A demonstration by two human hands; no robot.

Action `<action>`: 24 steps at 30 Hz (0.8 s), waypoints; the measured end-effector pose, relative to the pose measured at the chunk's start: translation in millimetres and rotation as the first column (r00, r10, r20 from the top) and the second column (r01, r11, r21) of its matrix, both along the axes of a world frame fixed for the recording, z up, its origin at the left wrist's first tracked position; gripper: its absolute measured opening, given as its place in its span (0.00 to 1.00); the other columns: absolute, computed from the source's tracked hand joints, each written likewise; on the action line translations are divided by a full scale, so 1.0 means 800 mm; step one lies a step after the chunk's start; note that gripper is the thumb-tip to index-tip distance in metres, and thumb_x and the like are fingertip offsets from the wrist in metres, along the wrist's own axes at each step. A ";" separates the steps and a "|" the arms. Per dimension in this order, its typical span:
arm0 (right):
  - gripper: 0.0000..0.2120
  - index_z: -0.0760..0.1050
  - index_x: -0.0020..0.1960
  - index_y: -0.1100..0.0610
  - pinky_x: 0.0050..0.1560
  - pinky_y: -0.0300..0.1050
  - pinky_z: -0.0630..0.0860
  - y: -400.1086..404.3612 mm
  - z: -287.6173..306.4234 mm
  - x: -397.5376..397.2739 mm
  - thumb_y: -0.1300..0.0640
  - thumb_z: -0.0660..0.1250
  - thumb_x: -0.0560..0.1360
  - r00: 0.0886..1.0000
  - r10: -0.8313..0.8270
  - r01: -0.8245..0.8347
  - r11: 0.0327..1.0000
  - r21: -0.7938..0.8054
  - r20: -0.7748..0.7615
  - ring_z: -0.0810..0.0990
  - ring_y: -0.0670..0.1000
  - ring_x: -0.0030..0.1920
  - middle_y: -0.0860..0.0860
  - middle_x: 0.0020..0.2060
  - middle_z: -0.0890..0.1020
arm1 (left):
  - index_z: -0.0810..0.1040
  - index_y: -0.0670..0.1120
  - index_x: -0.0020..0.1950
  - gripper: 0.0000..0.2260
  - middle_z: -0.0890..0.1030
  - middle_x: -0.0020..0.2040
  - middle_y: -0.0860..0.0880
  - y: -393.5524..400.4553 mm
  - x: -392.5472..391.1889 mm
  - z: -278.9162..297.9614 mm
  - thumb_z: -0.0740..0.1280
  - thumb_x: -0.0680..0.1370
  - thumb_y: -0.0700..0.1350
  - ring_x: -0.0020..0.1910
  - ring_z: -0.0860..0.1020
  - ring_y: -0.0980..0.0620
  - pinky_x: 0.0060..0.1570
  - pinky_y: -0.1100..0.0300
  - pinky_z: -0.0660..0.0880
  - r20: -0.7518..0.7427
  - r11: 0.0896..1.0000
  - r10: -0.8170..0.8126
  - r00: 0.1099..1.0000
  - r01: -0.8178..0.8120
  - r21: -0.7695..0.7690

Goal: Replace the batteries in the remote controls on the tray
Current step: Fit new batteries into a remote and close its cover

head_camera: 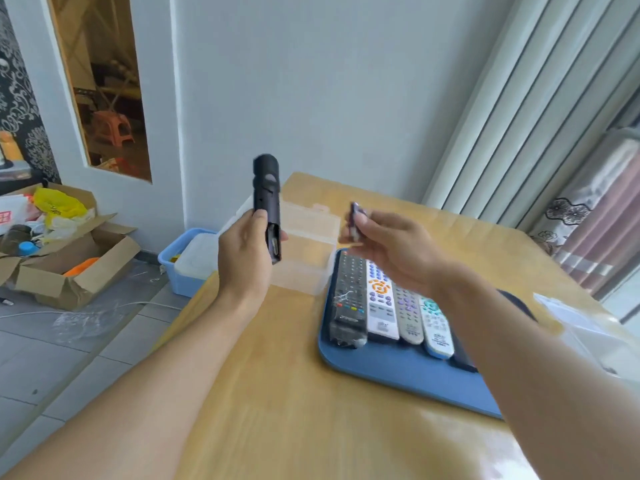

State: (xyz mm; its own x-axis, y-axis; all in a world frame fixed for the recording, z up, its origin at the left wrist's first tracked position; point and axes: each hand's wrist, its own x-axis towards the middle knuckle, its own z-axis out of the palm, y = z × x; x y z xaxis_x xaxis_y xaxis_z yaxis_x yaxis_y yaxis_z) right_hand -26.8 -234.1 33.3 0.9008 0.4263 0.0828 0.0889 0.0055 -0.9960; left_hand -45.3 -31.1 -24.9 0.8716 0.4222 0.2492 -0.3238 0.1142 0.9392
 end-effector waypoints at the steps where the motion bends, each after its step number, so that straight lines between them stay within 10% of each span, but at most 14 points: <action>1: 0.07 0.76 0.55 0.62 0.46 0.38 0.80 -0.013 -0.013 -0.012 0.60 0.61 0.80 0.994 0.008 0.007 0.991 0.137 -0.106 0.81 0.49 0.44 0.54 0.42 0.79 | 0.79 0.47 0.41 0.16 0.81 0.34 0.50 0.001 -0.004 -0.003 0.58 0.85 0.46 0.27 0.72 0.56 0.26 0.66 0.67 -0.016 0.997 -0.070 0.997 0.070 0.019; 5: 0.19 0.73 0.68 0.61 0.39 0.39 0.79 -0.088 -0.035 -0.056 0.63 0.62 0.77 0.966 -0.066 0.144 0.940 0.309 -0.249 0.80 0.51 0.40 0.55 0.43 0.80 | 0.79 0.39 0.46 0.17 0.80 0.36 0.45 -0.042 -0.024 -0.007 0.59 0.86 0.48 0.25 0.71 0.55 0.23 0.66 0.64 -0.097 0.937 -0.331 0.939 0.340 0.086; 15: 0.07 0.74 0.55 0.55 0.21 0.34 0.53 -0.170 -0.042 -0.087 0.62 0.61 0.78 0.949 -0.102 0.249 0.825 0.507 -0.298 0.65 0.44 0.25 0.51 0.40 0.76 | 0.80 0.43 0.56 0.12 0.85 0.45 0.44 -0.184 -0.035 0.030 0.61 0.85 0.49 0.36 0.83 0.50 0.21 0.62 0.69 -0.162 0.840 -0.540 0.826 0.541 -0.045; 24: 0.08 0.76 0.49 0.57 0.25 0.37 0.55 -0.163 -0.042 -0.099 0.54 0.71 0.73 0.959 -0.267 0.280 0.938 0.205 -0.089 0.56 0.47 0.26 0.48 0.32 0.75 | 0.82 0.45 0.56 0.12 0.86 0.52 0.43 -0.199 -0.044 0.004 0.62 0.83 0.50 0.47 0.86 0.46 0.32 0.54 0.80 -0.144 0.793 -0.609 0.780 0.600 -0.104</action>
